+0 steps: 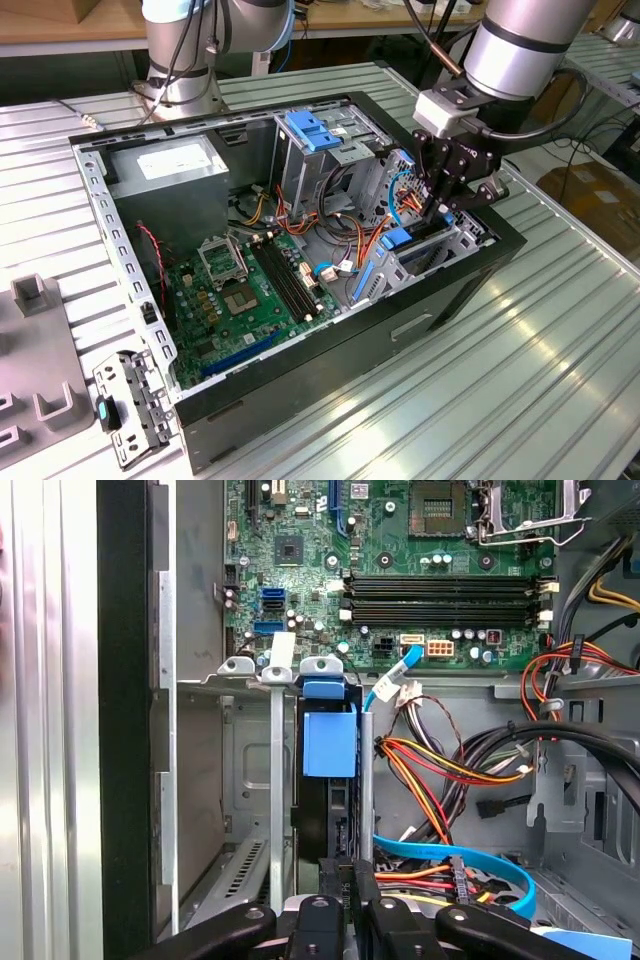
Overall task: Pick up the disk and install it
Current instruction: 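Insert the first disk wire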
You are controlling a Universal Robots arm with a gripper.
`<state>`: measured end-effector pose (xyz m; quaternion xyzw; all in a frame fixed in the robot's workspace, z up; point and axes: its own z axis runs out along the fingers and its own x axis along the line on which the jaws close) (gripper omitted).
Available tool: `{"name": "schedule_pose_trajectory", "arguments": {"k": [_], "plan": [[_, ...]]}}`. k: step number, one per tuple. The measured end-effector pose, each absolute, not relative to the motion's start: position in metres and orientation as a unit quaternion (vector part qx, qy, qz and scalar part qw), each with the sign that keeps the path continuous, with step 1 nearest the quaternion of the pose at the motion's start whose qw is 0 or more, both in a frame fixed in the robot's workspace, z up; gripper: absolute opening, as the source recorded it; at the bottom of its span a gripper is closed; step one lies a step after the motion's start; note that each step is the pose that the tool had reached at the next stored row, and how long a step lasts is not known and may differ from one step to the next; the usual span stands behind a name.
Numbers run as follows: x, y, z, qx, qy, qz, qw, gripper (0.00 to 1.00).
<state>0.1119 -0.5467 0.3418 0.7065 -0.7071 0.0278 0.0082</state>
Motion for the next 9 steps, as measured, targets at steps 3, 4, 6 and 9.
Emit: {"name": "schedule_pose_trajectory", "arguments": {"k": [3, 4, 6, 9], "plan": [[0.112, -0.547, 0.342, 0.707, -0.707, 0.028, 0.008, 0.24], [0.112, -0.547, 0.343, 0.707, -0.707, 0.028, 0.008, 0.24], [0.112, -0.547, 0.348, 0.707, -0.707, 0.028, 0.008, 0.3], [0.112, -0.547, 0.352, 0.707, -0.707, 0.028, 0.008, 0.3]]}}
